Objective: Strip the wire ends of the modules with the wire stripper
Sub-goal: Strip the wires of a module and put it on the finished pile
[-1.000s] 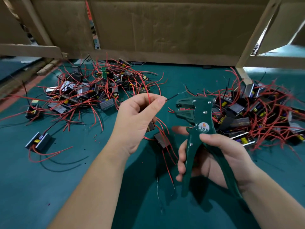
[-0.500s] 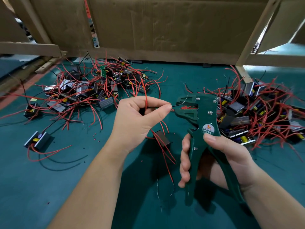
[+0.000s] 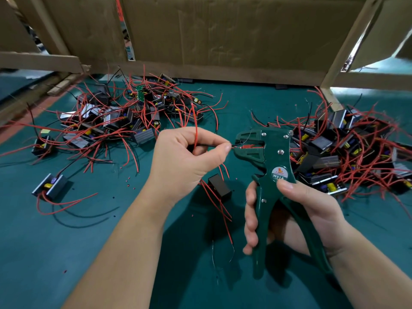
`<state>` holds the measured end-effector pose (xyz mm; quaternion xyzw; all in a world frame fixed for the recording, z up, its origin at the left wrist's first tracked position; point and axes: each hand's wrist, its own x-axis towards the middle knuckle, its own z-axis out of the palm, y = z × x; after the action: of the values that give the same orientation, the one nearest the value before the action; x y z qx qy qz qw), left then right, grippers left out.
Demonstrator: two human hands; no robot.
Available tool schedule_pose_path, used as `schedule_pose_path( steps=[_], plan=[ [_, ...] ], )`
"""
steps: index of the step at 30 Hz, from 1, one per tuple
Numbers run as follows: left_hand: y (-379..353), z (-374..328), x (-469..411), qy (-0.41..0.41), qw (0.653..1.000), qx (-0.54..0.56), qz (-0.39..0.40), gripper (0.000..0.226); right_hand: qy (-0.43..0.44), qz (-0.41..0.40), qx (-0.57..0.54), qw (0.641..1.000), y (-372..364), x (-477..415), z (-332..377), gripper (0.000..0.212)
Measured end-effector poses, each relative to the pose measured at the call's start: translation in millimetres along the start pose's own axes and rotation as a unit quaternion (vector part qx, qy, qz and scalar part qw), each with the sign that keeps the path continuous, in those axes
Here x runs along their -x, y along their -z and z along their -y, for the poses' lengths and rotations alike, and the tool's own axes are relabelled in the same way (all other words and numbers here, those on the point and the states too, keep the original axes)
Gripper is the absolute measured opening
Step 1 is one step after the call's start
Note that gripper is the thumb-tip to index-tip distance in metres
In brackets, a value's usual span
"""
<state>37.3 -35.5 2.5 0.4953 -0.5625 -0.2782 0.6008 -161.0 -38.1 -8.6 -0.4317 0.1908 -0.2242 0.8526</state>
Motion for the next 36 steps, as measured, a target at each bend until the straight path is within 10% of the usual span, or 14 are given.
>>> schedule_pose_path(
  steps=[36],
  plan=[
    [1.6, -3.0, 4.3, -0.023, 0.999, -0.046, 0.014, 0.011, -0.005, -0.062, 0.025, 0.998, -0.1, 1.6, -5.2, 0.054]
  ],
)
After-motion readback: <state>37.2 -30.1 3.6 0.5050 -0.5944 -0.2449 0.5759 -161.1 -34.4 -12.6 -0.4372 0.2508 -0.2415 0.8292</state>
